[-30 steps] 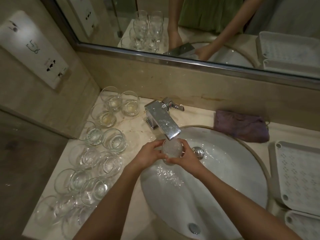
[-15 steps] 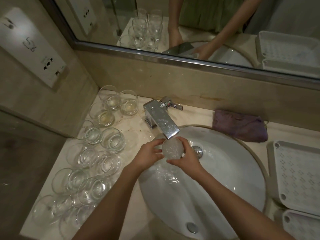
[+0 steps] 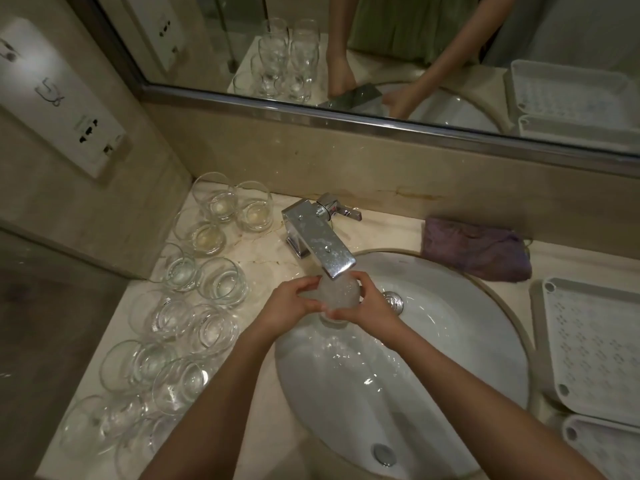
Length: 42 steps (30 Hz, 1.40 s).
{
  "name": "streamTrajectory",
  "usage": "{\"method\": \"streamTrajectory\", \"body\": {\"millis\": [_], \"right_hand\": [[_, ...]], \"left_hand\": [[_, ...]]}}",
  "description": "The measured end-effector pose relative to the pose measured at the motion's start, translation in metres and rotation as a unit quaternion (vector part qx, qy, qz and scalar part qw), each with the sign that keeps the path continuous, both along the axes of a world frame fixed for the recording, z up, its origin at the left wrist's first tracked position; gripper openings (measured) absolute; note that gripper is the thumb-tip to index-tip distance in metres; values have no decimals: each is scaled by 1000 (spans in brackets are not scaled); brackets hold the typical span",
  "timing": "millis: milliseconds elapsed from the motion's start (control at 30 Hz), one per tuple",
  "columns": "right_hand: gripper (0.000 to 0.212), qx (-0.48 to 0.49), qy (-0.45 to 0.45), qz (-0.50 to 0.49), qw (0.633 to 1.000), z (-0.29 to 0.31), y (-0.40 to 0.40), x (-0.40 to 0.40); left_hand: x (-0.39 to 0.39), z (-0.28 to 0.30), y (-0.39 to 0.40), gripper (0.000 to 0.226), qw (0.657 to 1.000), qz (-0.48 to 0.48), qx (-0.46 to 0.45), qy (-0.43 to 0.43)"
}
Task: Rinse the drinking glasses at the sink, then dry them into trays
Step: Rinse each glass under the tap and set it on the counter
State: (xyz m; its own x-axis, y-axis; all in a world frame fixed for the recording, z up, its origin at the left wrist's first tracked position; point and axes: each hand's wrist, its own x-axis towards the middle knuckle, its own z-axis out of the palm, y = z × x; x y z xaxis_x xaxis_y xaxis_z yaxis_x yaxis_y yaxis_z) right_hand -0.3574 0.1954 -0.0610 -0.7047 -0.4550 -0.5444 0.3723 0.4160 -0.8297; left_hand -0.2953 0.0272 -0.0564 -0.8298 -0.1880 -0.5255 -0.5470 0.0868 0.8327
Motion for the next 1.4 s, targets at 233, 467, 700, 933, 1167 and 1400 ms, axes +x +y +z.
{"method": "streamTrajectory", "body": {"millis": [233,467,700,933,1167,1400], "right_hand": [[78,39,26,105,993,12,1,-20],[96,164,193,254,933,14,3,-21],[79,101,91,151,979,2,13,-12],[78,-18,35,-18,999,-19,4,13],[80,40,61,77,994,-12,7,0],[93,125,223,179,950,0,16,0]], "left_hand": [[-5,8,-1,50,998,-15,-63,-9],[12,-8,9,47,999,21,-31,-26],[14,-6,14,55,1000,-2,-11,-19],[7,1,4,61,999,-21,-43,4],[13,3,6,52,1000,11,-23,-12],[16,1,19,55,1000,-1,-30,-6]]}}
